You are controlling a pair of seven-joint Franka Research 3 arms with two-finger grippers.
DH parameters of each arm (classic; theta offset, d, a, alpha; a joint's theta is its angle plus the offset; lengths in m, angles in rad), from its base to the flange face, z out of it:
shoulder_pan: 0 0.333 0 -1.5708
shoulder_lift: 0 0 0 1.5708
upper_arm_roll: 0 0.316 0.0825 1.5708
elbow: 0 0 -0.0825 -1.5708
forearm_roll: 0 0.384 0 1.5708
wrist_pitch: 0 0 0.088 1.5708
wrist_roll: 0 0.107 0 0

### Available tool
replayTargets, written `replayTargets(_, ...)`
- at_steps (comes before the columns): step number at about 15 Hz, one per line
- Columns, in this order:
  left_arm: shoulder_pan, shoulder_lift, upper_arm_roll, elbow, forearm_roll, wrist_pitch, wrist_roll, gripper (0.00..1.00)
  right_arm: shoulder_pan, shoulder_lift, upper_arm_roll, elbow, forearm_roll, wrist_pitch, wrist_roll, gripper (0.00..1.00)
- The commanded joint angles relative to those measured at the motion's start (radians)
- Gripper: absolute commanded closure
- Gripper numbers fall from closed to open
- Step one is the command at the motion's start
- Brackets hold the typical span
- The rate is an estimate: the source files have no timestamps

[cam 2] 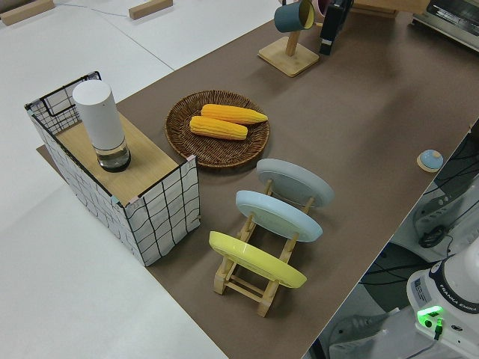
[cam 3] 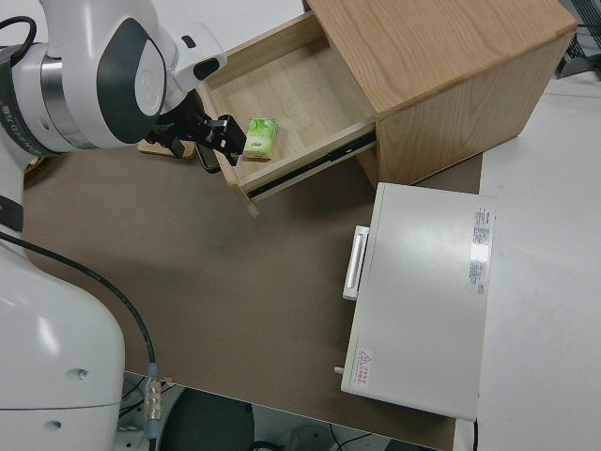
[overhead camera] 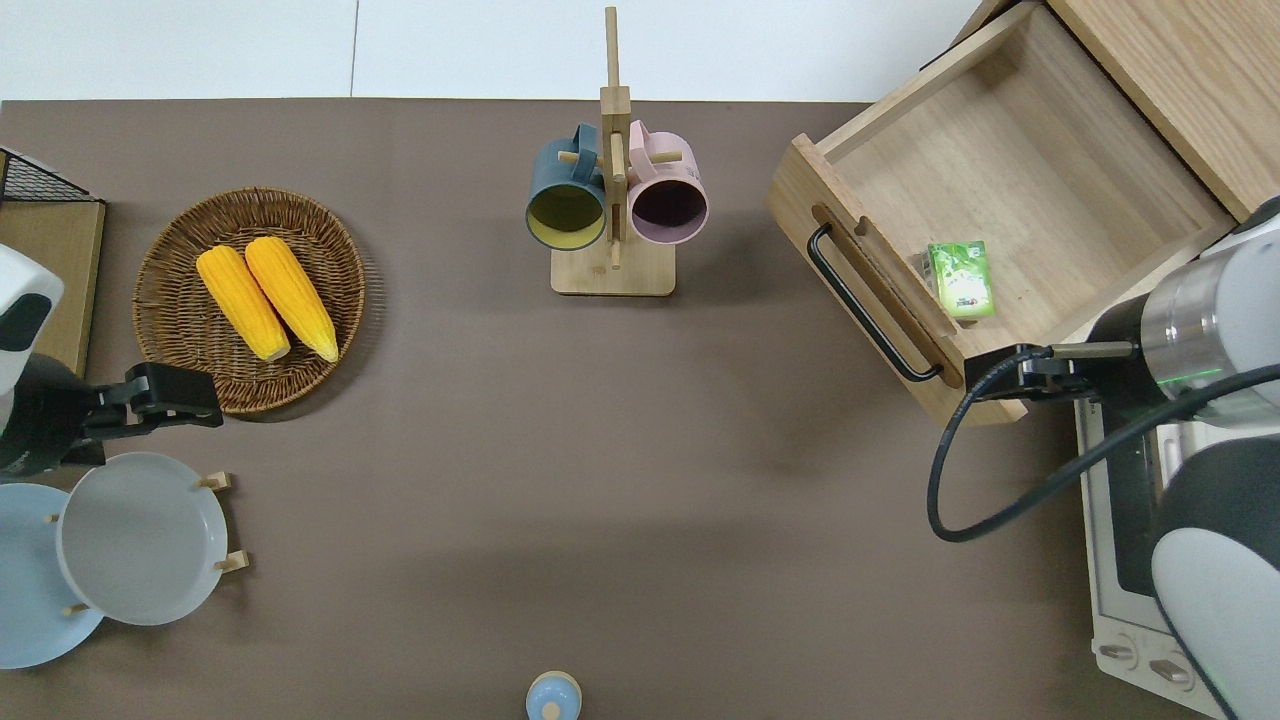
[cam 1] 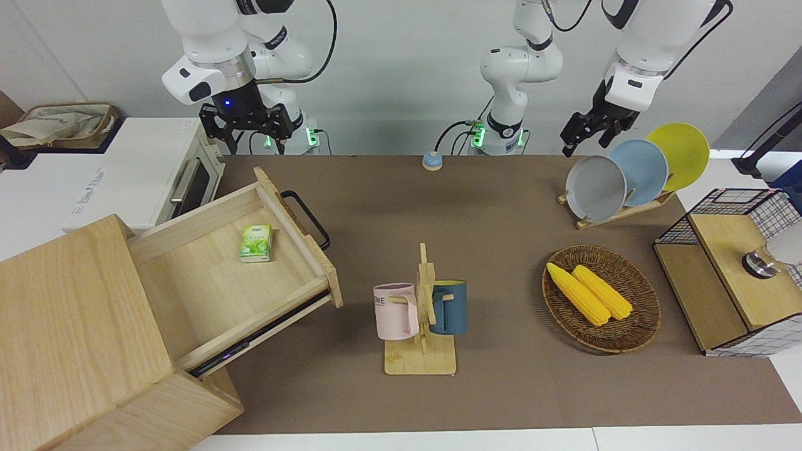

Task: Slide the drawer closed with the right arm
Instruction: 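Position the right gripper against the front of the open wooden drawer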

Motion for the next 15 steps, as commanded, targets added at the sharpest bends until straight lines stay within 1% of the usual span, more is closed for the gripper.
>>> replayTargets(1,-0.001,-0.008,0.004,0.004,-0.001,-0.015,0.009,0.01,0.008,-0.004,-0.019,0.000,0.032,-0.028,0.038,0.017)
replayTargets(3,-0.001,-0.008,0.004,0.004,-0.001,-0.015,0.009,0.01,0.008,-0.004,-0.018,0.000,0.032,-0.029,0.044,0.030)
replayTargets(6,-0.001,-0.008,0.004,0.004,-0.001,-0.015,0.009,0.01,0.008,-0.004,-0.018,0.000,0.032,-0.043,0.044,0.186)
replayTargets(7,-0.001,-0.008,0.004,0.004,-0.001,-0.015,0.009,0.01,0.008,-0.004,-0.018,0.002,0.032,-0.051,0.044,0.284)
replayTargets(8,-0.001,-0.008,0.004,0.004,-0.001,-0.015,0.009,0.01,0.008,-0.004,-0.018,0.000,0.032,-0.061,0.052,0.407)
replayTargets(10,-0.001,-0.008,0.004,0.004,-0.001,-0.017,0.009,0.01,0.010,-0.004,-0.013,0.005,0.032,-0.063,0.133,0.658)
replayTargets(11,-0.001,-0.008,0.004,0.004,-0.001,-0.017,0.009,0.01,0.010,-0.004,-0.009,0.015,0.033,-0.064,0.183,0.761)
replayTargets(12,-0.001,-0.008,0.004,0.004,-0.001,-0.015,0.009,0.01,0.010,-0.004,-0.003,0.019,0.033,-0.064,0.223,0.826)
replayTargets(13,-0.001,-0.008,0.004,0.004,-0.001,-0.017,0.009,0.01,0.010,-0.004,0.002,0.019,0.035,-0.064,0.248,0.864)
replayTargets(14,-0.001,-0.008,0.004,0.004,-0.001,-0.017,0.009,0.01,0.016,-0.006,0.004,0.019,0.039,-0.064,0.288,0.875)
replayTargets(15,-0.001,-0.008,0.004,0.004,-0.001,-0.015,0.009,0.01,0.032,-0.009,0.002,0.019,0.056,-0.066,0.358,0.875)
